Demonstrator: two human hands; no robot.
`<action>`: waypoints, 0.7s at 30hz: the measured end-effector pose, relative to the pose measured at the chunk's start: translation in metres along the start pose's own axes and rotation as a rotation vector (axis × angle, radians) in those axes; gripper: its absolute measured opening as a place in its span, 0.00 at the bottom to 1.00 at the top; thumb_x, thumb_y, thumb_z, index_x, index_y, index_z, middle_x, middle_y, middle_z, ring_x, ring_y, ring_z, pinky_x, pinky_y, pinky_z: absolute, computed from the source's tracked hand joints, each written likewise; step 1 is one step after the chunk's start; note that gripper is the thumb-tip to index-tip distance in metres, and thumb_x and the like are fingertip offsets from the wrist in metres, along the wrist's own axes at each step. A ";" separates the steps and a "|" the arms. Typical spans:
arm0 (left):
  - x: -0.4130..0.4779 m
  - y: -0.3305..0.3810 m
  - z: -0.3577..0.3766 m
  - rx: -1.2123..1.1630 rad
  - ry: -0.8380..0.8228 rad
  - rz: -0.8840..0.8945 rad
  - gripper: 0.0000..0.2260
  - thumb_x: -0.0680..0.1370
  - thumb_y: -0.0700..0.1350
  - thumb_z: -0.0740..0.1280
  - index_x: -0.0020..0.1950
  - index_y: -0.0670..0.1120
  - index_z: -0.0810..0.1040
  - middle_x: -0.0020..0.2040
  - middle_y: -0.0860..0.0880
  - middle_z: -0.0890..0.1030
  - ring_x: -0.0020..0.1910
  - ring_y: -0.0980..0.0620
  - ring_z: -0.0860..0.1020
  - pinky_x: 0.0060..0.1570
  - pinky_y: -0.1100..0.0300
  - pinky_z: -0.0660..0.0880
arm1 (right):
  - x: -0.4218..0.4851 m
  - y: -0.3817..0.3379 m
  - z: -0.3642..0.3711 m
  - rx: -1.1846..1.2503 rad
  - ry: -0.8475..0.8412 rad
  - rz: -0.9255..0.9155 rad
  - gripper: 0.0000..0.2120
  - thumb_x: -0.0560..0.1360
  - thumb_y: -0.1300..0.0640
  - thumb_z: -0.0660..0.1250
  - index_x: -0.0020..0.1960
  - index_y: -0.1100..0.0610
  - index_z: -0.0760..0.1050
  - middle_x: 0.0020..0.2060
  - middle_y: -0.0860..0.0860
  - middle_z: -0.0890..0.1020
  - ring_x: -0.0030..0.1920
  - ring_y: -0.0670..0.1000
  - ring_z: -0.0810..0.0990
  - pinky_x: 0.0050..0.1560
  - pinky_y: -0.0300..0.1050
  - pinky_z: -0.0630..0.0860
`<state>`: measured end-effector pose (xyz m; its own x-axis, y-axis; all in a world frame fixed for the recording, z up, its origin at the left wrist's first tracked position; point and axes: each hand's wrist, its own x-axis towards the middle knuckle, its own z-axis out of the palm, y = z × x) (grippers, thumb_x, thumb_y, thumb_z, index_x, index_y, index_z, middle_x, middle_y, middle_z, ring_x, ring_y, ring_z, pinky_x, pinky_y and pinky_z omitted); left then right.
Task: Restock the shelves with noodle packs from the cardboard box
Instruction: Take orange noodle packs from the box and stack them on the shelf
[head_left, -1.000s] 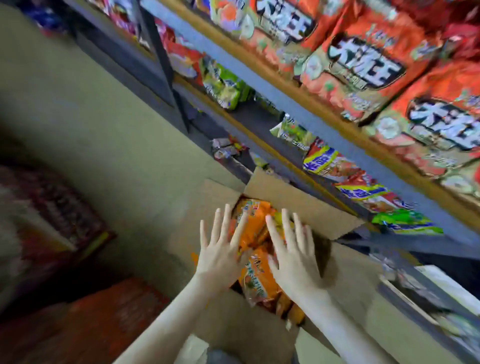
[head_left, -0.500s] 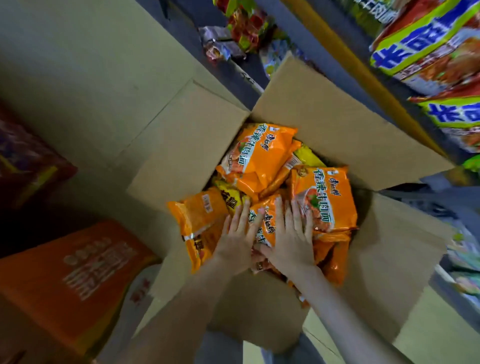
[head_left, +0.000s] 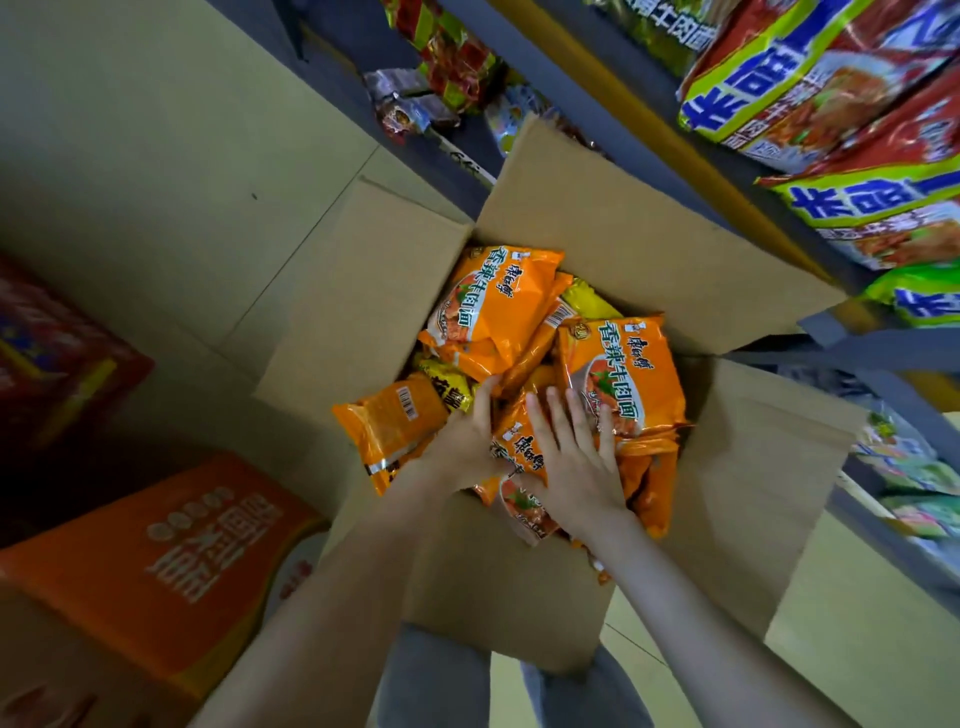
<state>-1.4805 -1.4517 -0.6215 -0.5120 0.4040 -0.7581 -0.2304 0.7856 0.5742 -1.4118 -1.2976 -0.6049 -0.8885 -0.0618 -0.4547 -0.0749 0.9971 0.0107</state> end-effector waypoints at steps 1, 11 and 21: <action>-0.003 0.002 0.001 0.027 0.022 -0.023 0.51 0.70 0.49 0.76 0.75 0.56 0.38 0.65 0.39 0.71 0.59 0.42 0.75 0.58 0.49 0.75 | -0.003 0.001 -0.001 0.006 -0.009 -0.005 0.50 0.69 0.34 0.67 0.78 0.54 0.44 0.76 0.57 0.56 0.76 0.59 0.49 0.73 0.63 0.42; -0.067 0.064 -0.019 -0.027 0.113 -0.019 0.23 0.72 0.49 0.73 0.65 0.49 0.74 0.60 0.48 0.75 0.54 0.48 0.76 0.50 0.59 0.73 | -0.059 0.008 -0.062 0.157 0.062 0.092 0.48 0.72 0.35 0.62 0.78 0.54 0.37 0.77 0.55 0.50 0.76 0.59 0.50 0.73 0.63 0.47; -0.204 0.238 -0.104 -0.608 0.183 0.131 0.15 0.69 0.44 0.74 0.54 0.46 0.81 0.50 0.40 0.84 0.51 0.38 0.81 0.55 0.39 0.77 | -0.114 0.064 -0.266 0.144 0.190 -0.012 0.62 0.62 0.35 0.70 0.73 0.45 0.25 0.73 0.54 0.29 0.73 0.56 0.26 0.69 0.63 0.29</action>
<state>-1.5164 -1.3961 -0.2981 -0.6883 0.3495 -0.6356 -0.5564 0.3078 0.7718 -1.4359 -1.2386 -0.3153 -0.9582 -0.0670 -0.2782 -0.0326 0.9914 -0.1265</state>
